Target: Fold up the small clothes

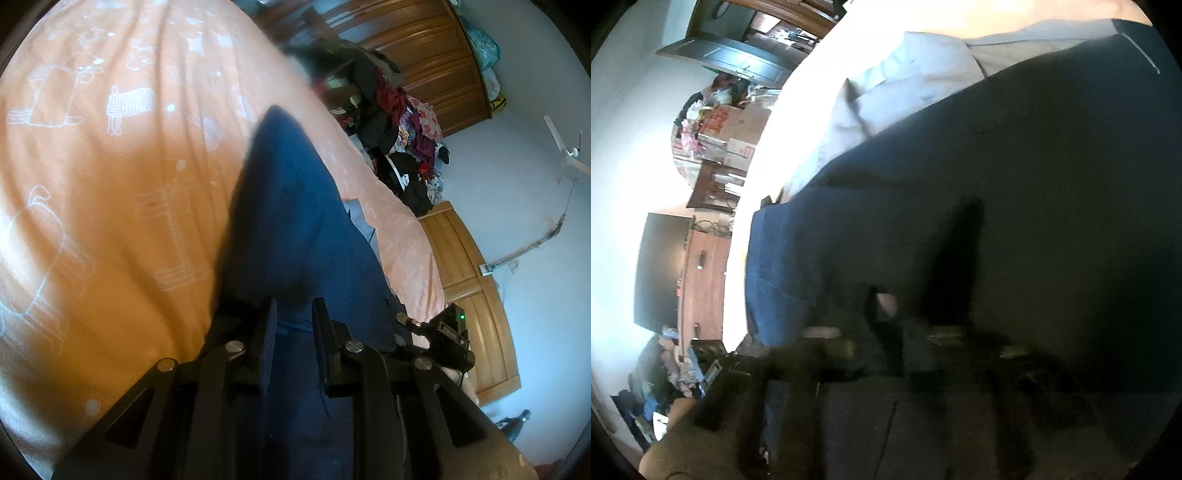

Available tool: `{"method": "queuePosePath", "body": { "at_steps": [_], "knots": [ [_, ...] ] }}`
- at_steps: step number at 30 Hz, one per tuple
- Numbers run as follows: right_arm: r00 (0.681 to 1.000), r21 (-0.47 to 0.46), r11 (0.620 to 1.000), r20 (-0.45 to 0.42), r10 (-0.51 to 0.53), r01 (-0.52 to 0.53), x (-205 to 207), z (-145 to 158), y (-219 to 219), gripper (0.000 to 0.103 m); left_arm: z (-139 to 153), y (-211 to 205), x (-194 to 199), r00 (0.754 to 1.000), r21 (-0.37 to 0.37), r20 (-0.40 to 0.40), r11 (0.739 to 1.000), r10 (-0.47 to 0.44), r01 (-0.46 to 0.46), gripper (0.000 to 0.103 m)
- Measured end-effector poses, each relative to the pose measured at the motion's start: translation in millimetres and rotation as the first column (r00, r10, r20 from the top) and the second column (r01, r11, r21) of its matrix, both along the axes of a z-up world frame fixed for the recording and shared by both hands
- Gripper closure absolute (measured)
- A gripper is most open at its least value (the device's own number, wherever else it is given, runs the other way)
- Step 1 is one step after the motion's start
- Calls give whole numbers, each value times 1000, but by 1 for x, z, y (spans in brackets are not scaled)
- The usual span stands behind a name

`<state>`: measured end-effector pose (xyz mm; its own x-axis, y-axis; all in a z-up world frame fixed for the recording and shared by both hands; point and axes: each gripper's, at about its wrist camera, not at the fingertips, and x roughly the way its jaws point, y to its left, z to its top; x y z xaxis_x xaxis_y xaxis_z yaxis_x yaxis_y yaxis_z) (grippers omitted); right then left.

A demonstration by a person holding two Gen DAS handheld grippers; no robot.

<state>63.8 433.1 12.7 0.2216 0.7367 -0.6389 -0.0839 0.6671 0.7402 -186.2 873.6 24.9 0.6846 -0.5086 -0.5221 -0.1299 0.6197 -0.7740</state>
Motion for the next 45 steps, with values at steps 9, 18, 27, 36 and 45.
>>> {"method": "queuePosePath", "body": {
  "at_steps": [9, 18, 27, 36, 45],
  "knots": [
    [979, -32, 999, 198, -36, 43, -10, 74, -58, 91, 4, -5, 1, 1000, 15, 7, 1000, -8, 8, 81],
    [965, -9, 979, 174, -197, 201, -14, 63, -124, 91, 5, -7, 1, 1000, 18, 13, 1000, -26, 26, 71],
    [969, -54, 978, 162, -189, 200, -11, 54, -144, 91, 7, -11, 3, 1000, 44, -6, 999, -28, 28, 70],
    [983, -328, 930, 131, -130, 166, -34, 26, -145, 73, 8, -12, 6, 999, 54, -19, 998, -29, 30, 70],
    [963, -225, 974, 261, 60, 1, -30, 43, -72, 61, 8, -14, 7, 999, 62, -23, 998, -30, 31, 70]
  ]
}}
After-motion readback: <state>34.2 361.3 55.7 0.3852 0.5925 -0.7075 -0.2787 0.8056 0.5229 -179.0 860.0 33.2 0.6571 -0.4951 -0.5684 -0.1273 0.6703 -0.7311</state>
